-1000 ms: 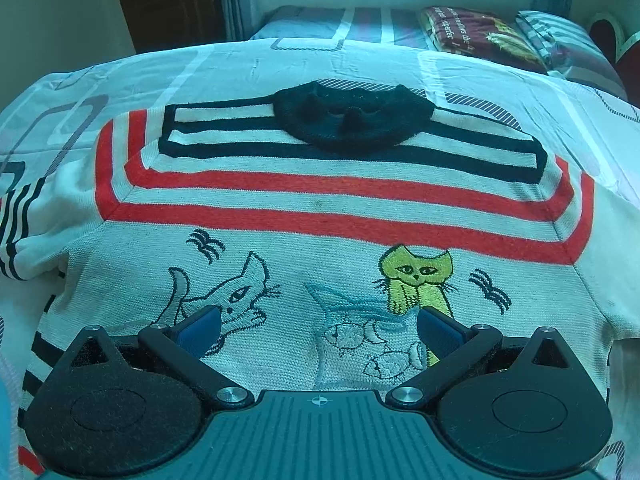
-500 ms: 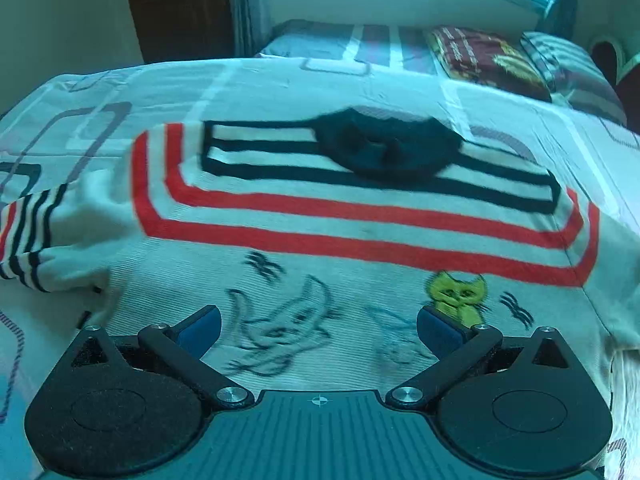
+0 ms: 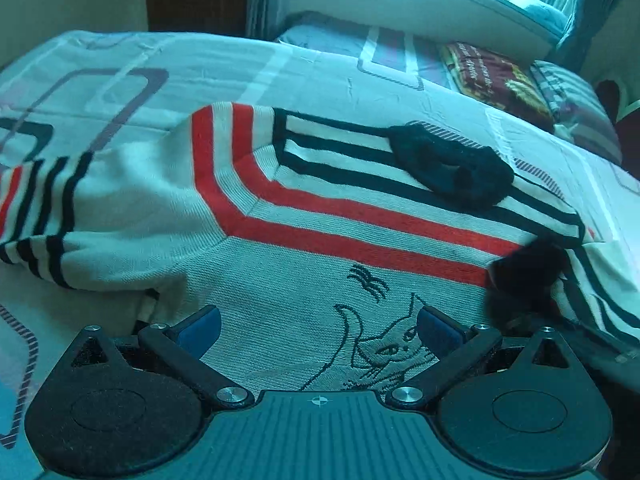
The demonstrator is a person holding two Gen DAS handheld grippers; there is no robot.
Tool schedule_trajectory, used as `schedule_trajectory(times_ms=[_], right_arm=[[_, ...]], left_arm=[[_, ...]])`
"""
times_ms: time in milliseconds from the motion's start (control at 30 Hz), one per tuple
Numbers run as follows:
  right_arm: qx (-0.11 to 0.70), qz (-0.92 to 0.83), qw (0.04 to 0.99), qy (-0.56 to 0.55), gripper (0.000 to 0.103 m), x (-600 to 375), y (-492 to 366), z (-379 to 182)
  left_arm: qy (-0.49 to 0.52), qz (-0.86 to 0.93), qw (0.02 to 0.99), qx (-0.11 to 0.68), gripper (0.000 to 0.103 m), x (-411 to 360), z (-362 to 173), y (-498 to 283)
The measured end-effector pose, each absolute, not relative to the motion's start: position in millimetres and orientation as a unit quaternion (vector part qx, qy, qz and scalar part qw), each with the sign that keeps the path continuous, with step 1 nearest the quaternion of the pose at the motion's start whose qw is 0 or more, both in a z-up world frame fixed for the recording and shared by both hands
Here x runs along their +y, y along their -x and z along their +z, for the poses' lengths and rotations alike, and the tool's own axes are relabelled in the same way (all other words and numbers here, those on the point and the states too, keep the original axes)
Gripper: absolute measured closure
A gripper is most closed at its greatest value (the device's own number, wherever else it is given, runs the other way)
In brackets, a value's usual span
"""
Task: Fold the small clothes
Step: 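Carry the held sleeve across the sweater body and open the right gripper, then grasp the other sleeve's black cuff with the left gripper and lift it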
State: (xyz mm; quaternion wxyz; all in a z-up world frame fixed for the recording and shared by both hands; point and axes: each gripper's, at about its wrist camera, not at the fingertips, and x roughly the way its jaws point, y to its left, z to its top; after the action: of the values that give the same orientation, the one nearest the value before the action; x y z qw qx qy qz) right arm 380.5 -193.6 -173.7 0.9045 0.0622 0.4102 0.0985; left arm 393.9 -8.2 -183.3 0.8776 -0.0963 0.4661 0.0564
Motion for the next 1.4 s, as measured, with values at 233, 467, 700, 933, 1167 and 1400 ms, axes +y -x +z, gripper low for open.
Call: schedule_trajectory(times_ms=[233,467,700,933,1167,1400], right_arm=[[0.377,0.087,0.920,-0.063,0.043,-231,-346,-146],[0.344,0.044,0.936,-0.051,0.034,-278,-303,-127],[0.356,-0.007,0.932,-0.076,0.033,-316,-284,-135],[0.358,-0.035,0.928,-0.097,0.033,-339,-277,-140],[0.361,-0.062,0.927,-0.081,0.033,-343,-286,-150],[0.371,-0.083,0.925,-0.015,0.049,-335,-313,-165]], left_arm=[[0.142,0.002,0.865,0.482,0.000,-8,-189,-393],[0.220,-0.065,0.834,0.502,0.000,-36,-200,-387],[0.229,-0.060,0.837,0.492,0.000,-69,-223,-395],[0.242,-0.069,0.861,0.441,0.073,-75,-224,-398],[0.265,-0.063,0.859,0.434,0.095,-70,-223,-404],[0.254,-0.088,0.884,0.382,0.095,-51,-176,-407]])
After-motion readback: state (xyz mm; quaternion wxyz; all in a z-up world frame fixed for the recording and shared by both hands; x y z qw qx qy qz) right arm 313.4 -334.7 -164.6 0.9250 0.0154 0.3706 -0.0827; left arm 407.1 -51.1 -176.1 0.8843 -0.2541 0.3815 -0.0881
